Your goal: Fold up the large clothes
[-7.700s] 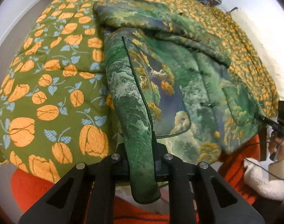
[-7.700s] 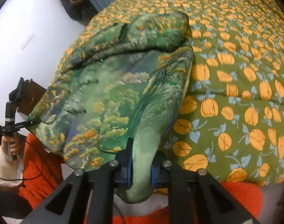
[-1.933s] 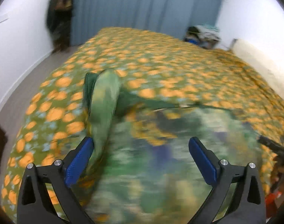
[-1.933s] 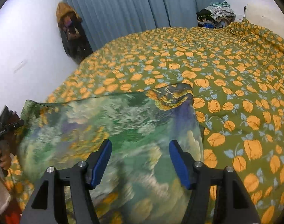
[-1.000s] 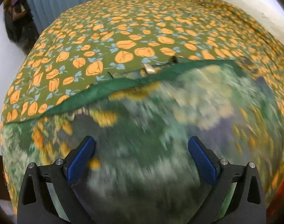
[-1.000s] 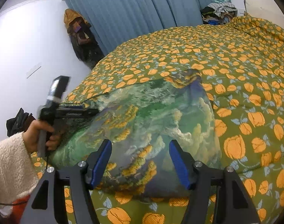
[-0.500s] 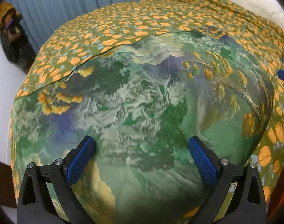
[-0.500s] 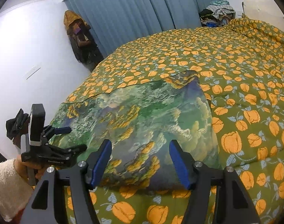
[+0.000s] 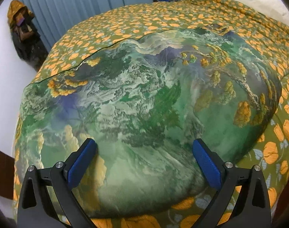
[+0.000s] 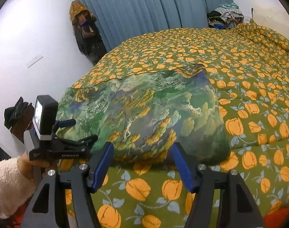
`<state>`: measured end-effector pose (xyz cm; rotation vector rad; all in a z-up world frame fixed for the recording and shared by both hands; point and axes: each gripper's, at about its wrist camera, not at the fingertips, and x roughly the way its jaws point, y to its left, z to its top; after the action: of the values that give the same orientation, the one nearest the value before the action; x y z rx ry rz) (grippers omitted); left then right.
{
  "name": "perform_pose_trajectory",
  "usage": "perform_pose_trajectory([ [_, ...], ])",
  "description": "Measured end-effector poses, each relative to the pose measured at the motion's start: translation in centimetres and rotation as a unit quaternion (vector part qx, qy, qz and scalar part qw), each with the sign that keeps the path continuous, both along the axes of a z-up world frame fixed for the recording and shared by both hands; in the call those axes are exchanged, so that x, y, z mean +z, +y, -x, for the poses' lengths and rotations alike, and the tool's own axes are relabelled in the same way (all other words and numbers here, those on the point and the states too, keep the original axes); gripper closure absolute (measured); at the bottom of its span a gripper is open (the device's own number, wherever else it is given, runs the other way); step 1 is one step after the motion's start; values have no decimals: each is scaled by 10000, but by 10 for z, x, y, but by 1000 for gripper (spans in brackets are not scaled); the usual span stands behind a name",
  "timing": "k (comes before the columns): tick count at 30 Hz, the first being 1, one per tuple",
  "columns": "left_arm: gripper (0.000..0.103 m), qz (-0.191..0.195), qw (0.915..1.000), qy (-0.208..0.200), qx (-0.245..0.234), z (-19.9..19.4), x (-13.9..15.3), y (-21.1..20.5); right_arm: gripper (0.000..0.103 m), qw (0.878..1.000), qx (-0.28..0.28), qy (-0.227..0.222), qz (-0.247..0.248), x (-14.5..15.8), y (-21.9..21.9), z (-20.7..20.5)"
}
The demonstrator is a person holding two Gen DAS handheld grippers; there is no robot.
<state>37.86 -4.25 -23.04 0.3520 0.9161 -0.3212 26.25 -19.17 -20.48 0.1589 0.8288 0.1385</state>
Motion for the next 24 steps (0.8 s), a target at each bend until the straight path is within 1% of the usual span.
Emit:
perform_pose_trajectory([
  [8, 2, -23, 9998, 43, 183, 8, 2, 1, 38, 9996, 123, 117, 212, 1, 19, 21],
  [19, 2, -165, 9996, 171, 118, 21, 9, 0, 38, 9988, 122, 75, 464, 12, 30, 43],
  [22, 2, 16, 9997, 242, 90, 34, 16, 6, 38, 9978, 48, 91, 655, 16, 32, 46],
  [24, 2, 289, 9992, 248, 73, 45, 25, 13, 38, 9973, -41, 143, 725, 17, 29, 46],
])
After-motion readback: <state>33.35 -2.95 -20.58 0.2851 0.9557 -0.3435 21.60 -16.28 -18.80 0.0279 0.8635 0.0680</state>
